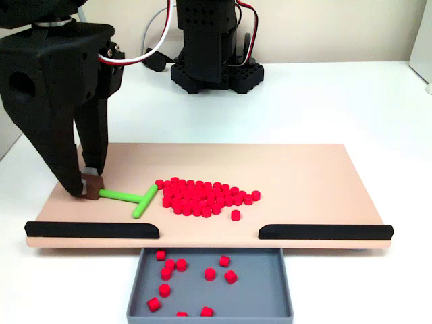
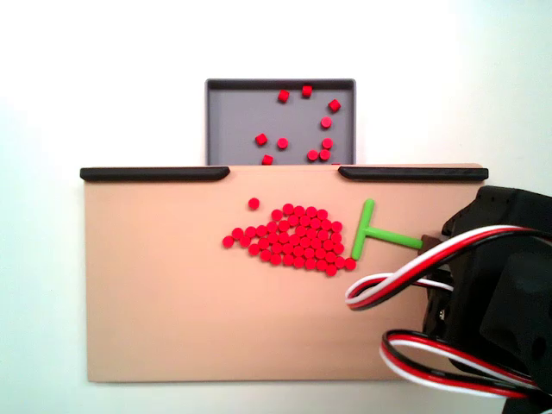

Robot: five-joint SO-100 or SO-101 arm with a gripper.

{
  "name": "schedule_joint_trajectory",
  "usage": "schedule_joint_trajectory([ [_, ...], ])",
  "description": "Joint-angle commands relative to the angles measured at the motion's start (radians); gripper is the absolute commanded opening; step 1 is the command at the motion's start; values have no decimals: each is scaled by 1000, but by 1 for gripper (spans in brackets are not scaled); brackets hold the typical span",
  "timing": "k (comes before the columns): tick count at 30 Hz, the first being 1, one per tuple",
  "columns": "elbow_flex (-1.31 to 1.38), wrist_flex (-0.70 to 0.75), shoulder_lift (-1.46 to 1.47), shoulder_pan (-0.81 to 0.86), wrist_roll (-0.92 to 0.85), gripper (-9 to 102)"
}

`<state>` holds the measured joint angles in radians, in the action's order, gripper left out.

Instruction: Push granules from right to the grey container

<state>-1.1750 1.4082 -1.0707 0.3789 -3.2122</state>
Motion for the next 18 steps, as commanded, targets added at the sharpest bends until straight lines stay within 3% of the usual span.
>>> schedule_joint_trajectory([
  [1, 18, -3, -15, -15, -440, 0],
  [18, 18, -6, -15, -35, -344, 0],
])
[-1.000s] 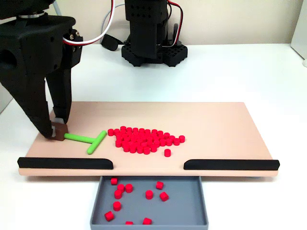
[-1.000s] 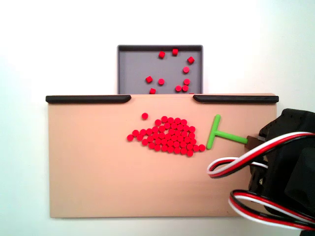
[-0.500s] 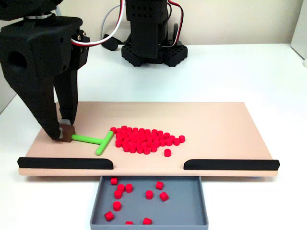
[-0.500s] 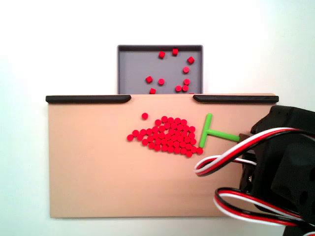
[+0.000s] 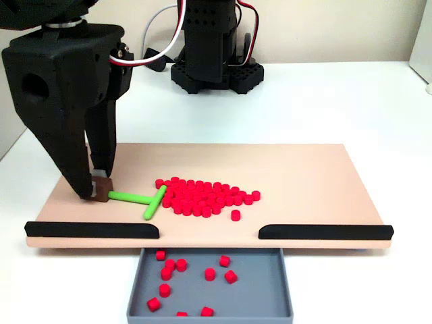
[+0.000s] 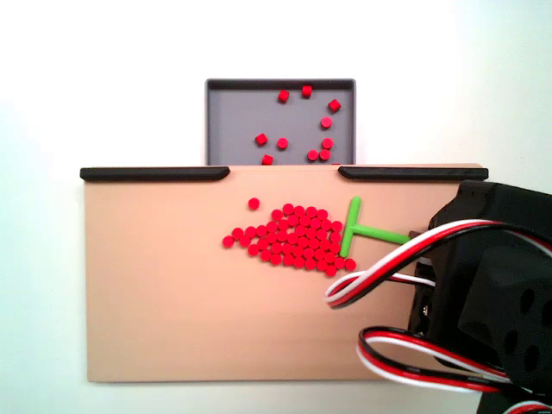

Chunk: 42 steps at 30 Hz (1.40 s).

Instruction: Push granules from right to the grey container

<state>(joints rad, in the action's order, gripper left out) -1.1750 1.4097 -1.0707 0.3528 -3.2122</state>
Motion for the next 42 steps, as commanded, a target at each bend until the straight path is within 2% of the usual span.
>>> schedule_joint_trajectory([
  [1, 20, -8, -15, -11, -339, 0],
  [42, 34, -9, -21, -49, -11, 0],
])
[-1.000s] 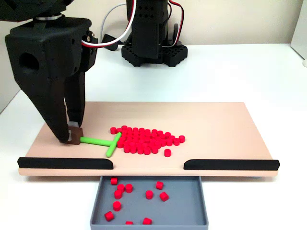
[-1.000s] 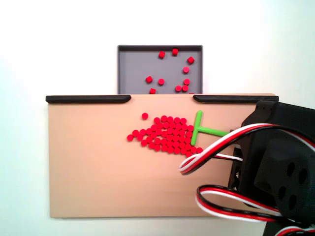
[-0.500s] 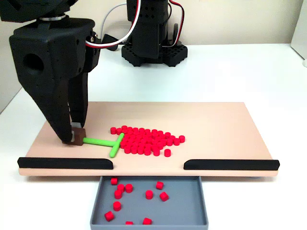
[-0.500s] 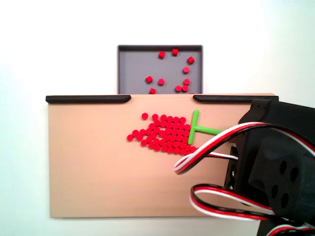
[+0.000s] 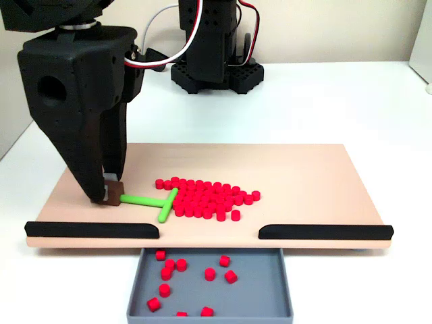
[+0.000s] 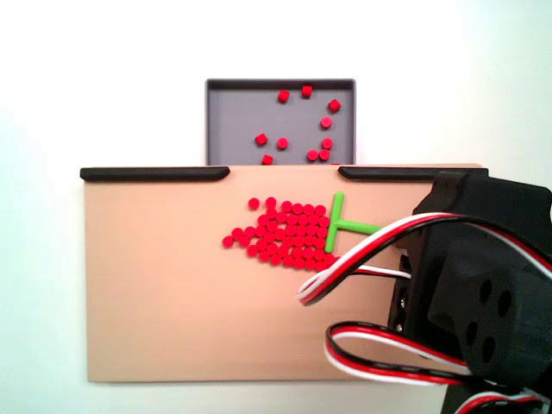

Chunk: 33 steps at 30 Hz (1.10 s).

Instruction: Push granules from right to the grey container

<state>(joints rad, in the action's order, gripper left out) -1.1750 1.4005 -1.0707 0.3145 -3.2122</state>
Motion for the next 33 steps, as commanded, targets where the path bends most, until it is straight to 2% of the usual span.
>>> schedule_joint_trajectory([
  [1, 34, 0, -21, -11, -2, 0],
  [33, 32, 0, -26, -37, 219, 0],
])
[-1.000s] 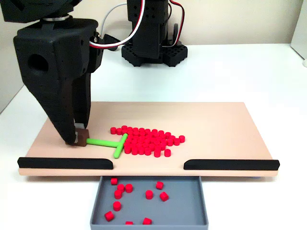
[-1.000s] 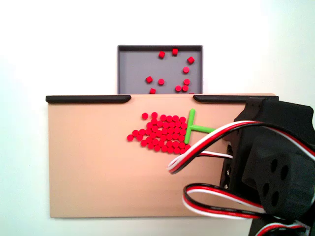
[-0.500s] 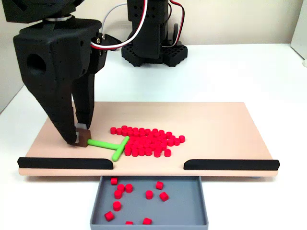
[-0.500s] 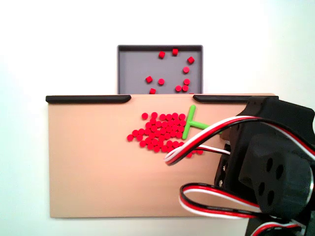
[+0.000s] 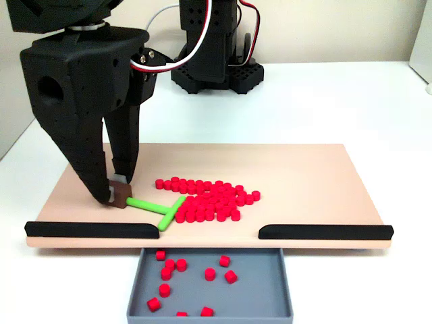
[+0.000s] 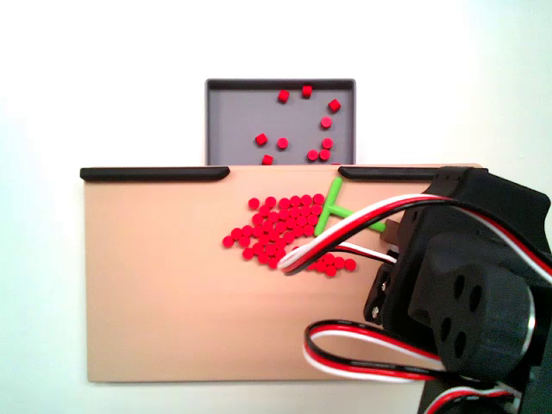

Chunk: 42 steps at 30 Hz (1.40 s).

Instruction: Push granules from right to the grey container

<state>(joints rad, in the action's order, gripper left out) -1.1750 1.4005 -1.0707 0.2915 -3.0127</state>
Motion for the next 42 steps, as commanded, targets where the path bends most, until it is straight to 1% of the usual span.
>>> schedule_joint_trajectory([
  [1, 32, 0, -26, -14, 28, 0],
  [42, 34, 0, -26, -46, 244, 0],
])
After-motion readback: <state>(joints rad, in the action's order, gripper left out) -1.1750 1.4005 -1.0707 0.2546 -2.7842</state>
